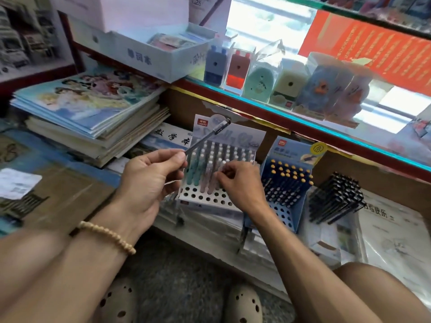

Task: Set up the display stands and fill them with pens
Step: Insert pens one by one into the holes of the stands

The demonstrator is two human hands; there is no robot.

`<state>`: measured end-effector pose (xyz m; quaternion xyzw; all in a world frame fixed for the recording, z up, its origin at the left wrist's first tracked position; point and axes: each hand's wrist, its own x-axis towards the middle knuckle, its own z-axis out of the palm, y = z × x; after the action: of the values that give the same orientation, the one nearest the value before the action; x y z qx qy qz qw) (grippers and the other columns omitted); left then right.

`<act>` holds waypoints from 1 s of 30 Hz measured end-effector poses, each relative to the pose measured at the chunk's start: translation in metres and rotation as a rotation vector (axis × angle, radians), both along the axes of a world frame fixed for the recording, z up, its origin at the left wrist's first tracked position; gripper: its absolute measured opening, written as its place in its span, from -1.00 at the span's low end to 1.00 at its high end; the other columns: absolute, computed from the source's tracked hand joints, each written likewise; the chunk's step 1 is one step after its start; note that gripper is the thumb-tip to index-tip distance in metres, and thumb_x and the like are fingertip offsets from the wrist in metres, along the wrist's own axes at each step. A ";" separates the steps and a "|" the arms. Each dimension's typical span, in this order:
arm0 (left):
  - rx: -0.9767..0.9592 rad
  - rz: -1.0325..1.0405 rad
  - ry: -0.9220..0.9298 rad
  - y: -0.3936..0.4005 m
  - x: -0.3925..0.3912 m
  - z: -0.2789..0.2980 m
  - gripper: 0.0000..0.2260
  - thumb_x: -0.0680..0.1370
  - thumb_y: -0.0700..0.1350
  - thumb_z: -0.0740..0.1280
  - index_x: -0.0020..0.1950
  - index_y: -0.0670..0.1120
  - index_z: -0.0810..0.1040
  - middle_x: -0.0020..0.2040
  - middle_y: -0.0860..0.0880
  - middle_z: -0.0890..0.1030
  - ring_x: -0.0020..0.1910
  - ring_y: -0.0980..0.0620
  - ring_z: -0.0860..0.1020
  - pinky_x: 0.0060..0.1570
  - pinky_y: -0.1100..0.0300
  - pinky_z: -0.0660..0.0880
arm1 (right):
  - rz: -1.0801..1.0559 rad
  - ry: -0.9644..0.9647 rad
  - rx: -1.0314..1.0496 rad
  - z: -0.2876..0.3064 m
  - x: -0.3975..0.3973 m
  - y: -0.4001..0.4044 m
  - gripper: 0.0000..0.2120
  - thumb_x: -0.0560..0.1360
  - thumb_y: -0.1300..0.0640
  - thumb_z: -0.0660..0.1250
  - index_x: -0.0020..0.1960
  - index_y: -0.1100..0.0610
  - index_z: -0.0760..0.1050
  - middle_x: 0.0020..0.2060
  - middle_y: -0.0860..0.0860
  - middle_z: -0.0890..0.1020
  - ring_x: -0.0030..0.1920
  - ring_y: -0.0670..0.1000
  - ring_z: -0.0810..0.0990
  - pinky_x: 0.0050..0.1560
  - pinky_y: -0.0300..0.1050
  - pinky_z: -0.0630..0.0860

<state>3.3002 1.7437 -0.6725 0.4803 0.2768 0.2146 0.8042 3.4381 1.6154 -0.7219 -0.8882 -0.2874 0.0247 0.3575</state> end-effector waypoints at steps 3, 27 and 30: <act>0.010 -0.003 0.008 0.001 -0.002 0.000 -0.93 0.49 -0.24 0.42 -0.11 -0.08 0.66 -0.23 -0.02 0.67 -0.32 0.14 0.57 -0.40 0.33 0.50 | -0.023 0.031 -0.008 -0.009 0.001 0.009 -0.86 0.54 0.12 0.41 -0.17 0.12 0.65 -0.34 -0.05 0.66 -0.33 -0.07 0.63 -0.22 -0.03 0.62; 0.400 -0.324 0.088 -0.063 0.028 -0.015 -0.96 0.51 -0.22 0.44 -0.07 -0.12 0.63 -0.18 -0.12 0.70 -0.29 0.09 0.60 -0.31 0.22 0.54 | -0.157 0.413 0.678 0.083 -0.012 -0.083 -0.88 0.52 0.26 0.42 0.06 0.20 0.60 -0.22 0.03 0.71 -0.22 -0.02 0.70 -0.18 -0.22 0.61; 0.555 -0.401 0.058 -0.089 0.041 -0.021 -0.96 0.52 -0.20 0.44 -0.08 -0.09 0.61 -0.24 -0.10 0.67 -0.30 0.09 0.62 -0.27 0.23 0.58 | -0.195 0.270 0.612 0.083 -0.009 -0.112 -0.82 0.51 0.29 0.42 0.10 0.15 0.58 -0.22 0.04 0.70 -0.22 -0.02 0.70 -0.19 -0.20 0.61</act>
<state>3.3413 1.6548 -0.6930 0.7316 0.1306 0.1058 0.6607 3.4286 1.5030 -0.6391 -0.7518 -0.1454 0.0202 0.6429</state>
